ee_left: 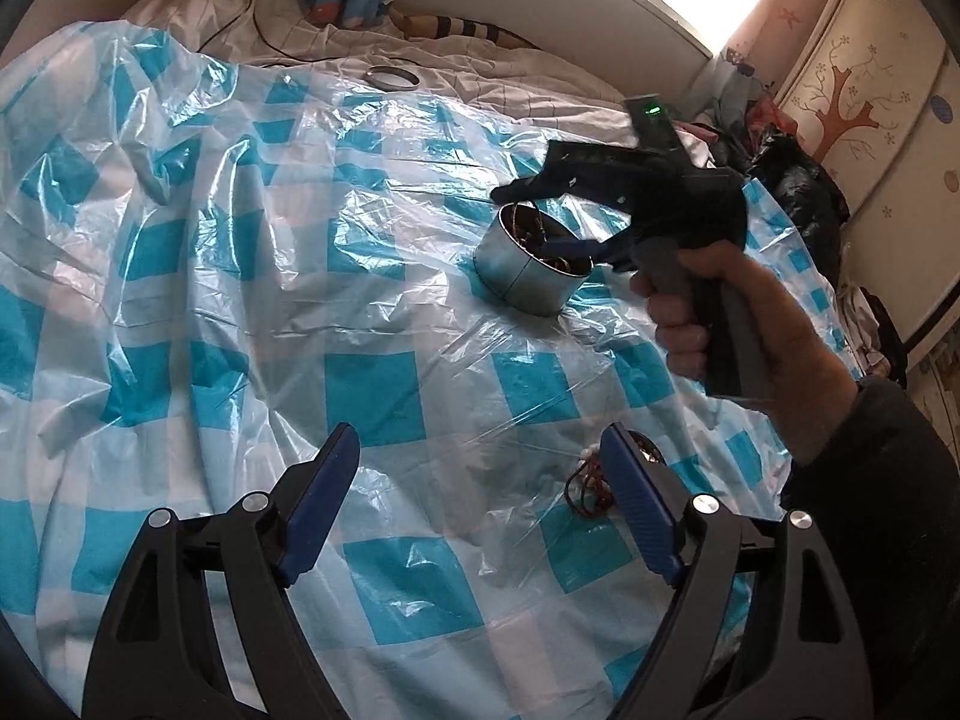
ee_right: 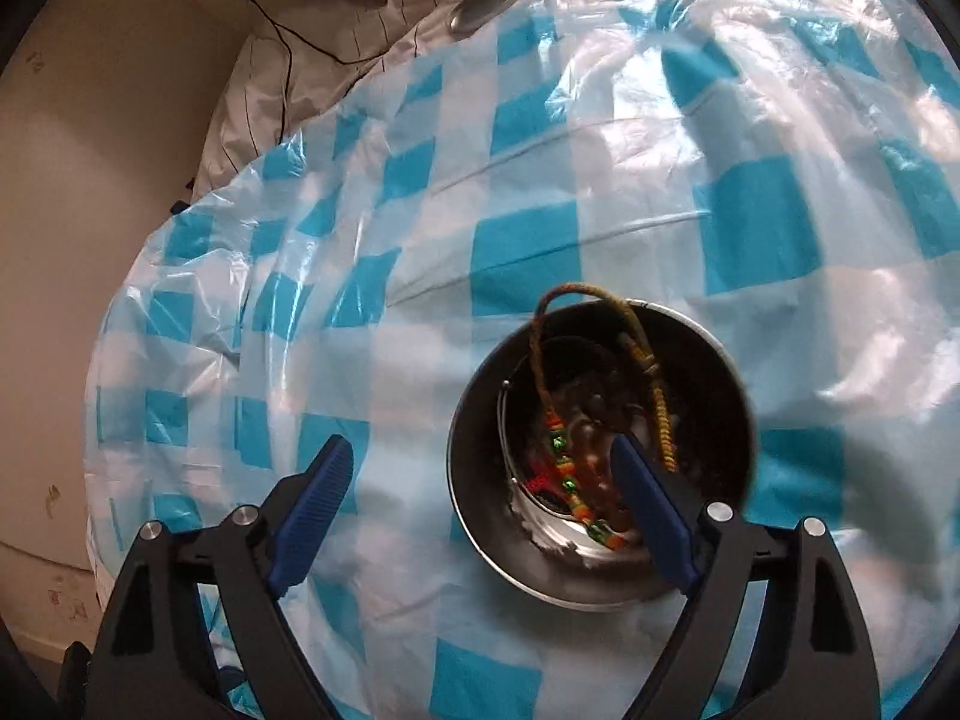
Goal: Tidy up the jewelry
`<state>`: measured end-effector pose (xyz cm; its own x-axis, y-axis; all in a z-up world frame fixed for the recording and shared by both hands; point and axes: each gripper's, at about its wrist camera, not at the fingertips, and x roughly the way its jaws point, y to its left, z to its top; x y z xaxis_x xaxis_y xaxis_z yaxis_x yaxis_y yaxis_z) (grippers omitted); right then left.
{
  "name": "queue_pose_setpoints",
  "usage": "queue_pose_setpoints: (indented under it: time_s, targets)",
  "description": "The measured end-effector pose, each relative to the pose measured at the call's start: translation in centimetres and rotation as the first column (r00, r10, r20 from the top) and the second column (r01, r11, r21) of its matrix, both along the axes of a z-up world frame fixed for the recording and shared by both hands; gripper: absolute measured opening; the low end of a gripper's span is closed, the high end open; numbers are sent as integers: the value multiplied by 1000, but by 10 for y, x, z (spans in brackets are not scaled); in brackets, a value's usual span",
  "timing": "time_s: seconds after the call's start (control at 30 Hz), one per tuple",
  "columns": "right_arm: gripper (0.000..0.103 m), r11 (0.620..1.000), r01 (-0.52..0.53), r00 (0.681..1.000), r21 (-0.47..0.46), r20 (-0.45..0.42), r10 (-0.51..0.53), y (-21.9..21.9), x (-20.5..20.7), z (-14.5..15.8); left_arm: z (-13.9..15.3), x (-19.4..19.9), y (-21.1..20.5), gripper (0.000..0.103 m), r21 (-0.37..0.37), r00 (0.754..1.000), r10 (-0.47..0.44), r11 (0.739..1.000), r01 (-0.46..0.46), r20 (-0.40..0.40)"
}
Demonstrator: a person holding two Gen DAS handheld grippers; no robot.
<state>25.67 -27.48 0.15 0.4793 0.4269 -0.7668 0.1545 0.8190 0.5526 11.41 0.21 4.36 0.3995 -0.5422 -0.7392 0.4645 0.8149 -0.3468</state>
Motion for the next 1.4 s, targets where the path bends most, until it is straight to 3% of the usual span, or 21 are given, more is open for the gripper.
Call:
queue_pose_setpoints:
  time_s: [0.13, 0.37, 0.5, 0.63, 0.73, 0.83, 0.93, 1.0, 1.1, 1.13, 1.23, 1.4]
  targets:
    - [86, 997, 54, 992, 50, 111, -59, -10, 7, 19, 0, -1, -3, 79, 5, 1000, -8, 1000, 8, 5]
    - [87, 999, 33, 996, 1, 77, -33, -2, 41, 6, -5, 3, -6, 79, 17, 1000, -14, 1000, 14, -8]
    - [87, 1000, -23, 997, -17, 75, 24, 6, 31, 2, -4, 2, -9, 79, 17, 1000, -23, 1000, 23, -6]
    - [88, 999, -33, 999, -12, 3, 33, 6, 27, -17, -4, 0, -10, 80, 18, 1000, -24, 1000, 24, -3]
    - [88, 1000, 5, 999, -2, 32, -5, -1, 19, -8, -6, 2, -10, 80, 27, 1000, -22, 999, 22, -6]
    - [89, 999, 17, 990, -35, 137, -12, -5, -9, 25, -5, 2, -9, 80, 29, 1000, -21, 999, 21, -4]
    - [92, 990, 25, 980, -141, 201, 4, -4, -62, 51, -3, -1, -9, 80, 26, 1000, -28, 999, 28, 3]
    - [93, 965, 35, 979, -259, 201, 18, -2, -116, 54, -1, -3, -8, 80, 29, 1000, -29, 999, 29, 11]
    - [92, 928, 11, 984, -371, 170, 56, 2, -184, 35, 0, -5, -6, 80, 30, 1000, -20, 999, 19, 15]
    - [89, 921, 7, 986, -390, 157, 59, 2, -197, 29, 0, -4, -5, 80, 32, 1000, -16, 999, 15, 15]
    - [45, 936, -18, 995, -351, 81, 49, 1, -225, 1, -3, -2, -6, 80, 45, 1000, -1, 999, 1, 13]
    - [37, 939, 24, 999, -343, 49, -8, 0, -229, -21, -5, -5, -14, 80, 66, 1000, -12, 998, 11, 21]
